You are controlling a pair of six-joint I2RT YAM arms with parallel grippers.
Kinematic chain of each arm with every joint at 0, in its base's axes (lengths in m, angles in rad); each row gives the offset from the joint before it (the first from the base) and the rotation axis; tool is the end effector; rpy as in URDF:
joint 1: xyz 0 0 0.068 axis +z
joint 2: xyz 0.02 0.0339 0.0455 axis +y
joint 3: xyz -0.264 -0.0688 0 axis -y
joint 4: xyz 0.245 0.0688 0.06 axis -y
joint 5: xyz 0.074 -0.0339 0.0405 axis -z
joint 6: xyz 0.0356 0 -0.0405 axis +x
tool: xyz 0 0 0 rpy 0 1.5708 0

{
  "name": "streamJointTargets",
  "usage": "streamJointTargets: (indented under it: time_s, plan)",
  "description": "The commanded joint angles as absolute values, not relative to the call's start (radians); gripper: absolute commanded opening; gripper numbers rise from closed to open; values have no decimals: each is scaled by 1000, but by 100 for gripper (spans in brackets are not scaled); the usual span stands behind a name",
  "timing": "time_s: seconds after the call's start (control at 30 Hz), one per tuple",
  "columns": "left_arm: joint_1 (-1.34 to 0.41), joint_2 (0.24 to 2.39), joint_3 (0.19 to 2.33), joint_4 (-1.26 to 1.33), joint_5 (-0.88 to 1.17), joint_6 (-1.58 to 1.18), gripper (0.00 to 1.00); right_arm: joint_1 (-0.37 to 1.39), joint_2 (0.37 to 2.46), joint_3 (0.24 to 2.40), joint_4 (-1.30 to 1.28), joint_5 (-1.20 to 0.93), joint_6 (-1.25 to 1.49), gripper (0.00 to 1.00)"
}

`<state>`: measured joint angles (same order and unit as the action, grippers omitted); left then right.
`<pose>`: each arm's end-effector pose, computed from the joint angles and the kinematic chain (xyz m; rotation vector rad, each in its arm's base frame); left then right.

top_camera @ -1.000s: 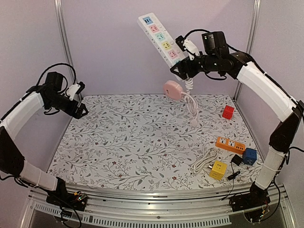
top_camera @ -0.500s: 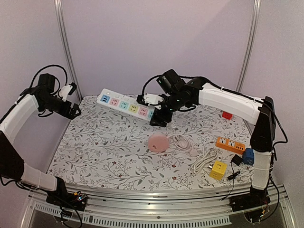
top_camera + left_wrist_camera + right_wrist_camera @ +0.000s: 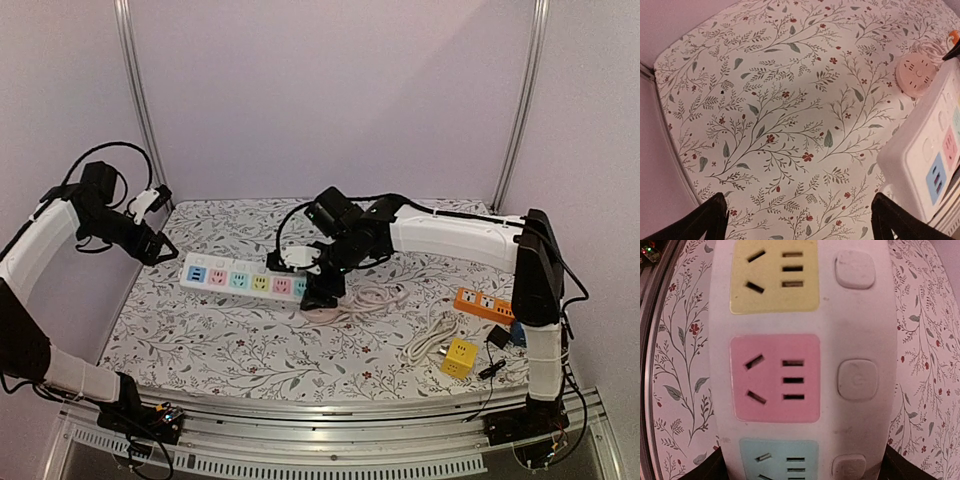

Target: Insert the plug

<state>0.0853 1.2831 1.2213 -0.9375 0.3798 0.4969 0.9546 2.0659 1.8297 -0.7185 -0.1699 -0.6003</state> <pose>0.2514 0.0083 0.3214 0.6439 2.3990 -0.2475 0.2613 0.3795 0.2578 -1.8321 1.7633 0.3556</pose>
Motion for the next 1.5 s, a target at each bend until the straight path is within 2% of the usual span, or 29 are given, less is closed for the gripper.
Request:
streamJointTargets:
  time_s: [0.0, 0.23, 0.3, 0.37, 0.43, 0.47, 0.53, 0.6, 0.8, 0.9, 0.97, 1.1, 1.3, 1.47]
  plan:
    - [48, 1262, 1227, -1163, 636, 723, 99, 986, 2157, 1886, -657, -344, -565, 0]
    - [-223, 1272, 1201, -1179, 574, 888, 100, 985, 2293, 1935, -642, -291, -575, 0]
    - [-237, 1287, 1168, -1154, 588, 914, 100, 985, 2348, 1961, -638, -274, -552, 7]
    - [-259, 1314, 1125, -1105, 570, 909, 100, 987, 2383, 1990, -638, -254, -511, 33]
    - [-280, 1332, 1063, -1035, 538, 901, 100, 988, 2388, 1999, -638, -245, -465, 69]
    - [-287, 1334, 1014, -993, 520, 895, 99, 987, 2374, 1997, -638, -244, -450, 80]
    - [-303, 1336, 955, -901, 489, 881, 99, 987, 2319, 1981, -642, -247, -422, 92]
    - [-326, 1343, 919, -839, 472, 865, 99, 983, 2243, 1936, -636, -271, -406, 98]
    - [-417, 1406, 917, -756, 381, 869, 99, 871, 2022, 1783, -635, -437, -267, 99]
    - [-438, 1441, 932, -729, 364, 909, 99, 751, 1938, 1674, -620, -405, -133, 99]
    - [-452, 1476, 931, -671, 342, 929, 99, 678, 1911, 1610, -631, -307, 10, 95]
    - [-481, 1591, 975, -612, 310, 950, 100, 600, 1920, 1530, -676, -238, 147, 86]
    - [-534, 1738, 1053, -642, 317, 993, 100, 601, 1968, 1478, -605, -365, 196, 83]
    - [-554, 1824, 1095, -618, 296, 990, 99, 604, 2049, 1459, -606, -365, 189, 73]
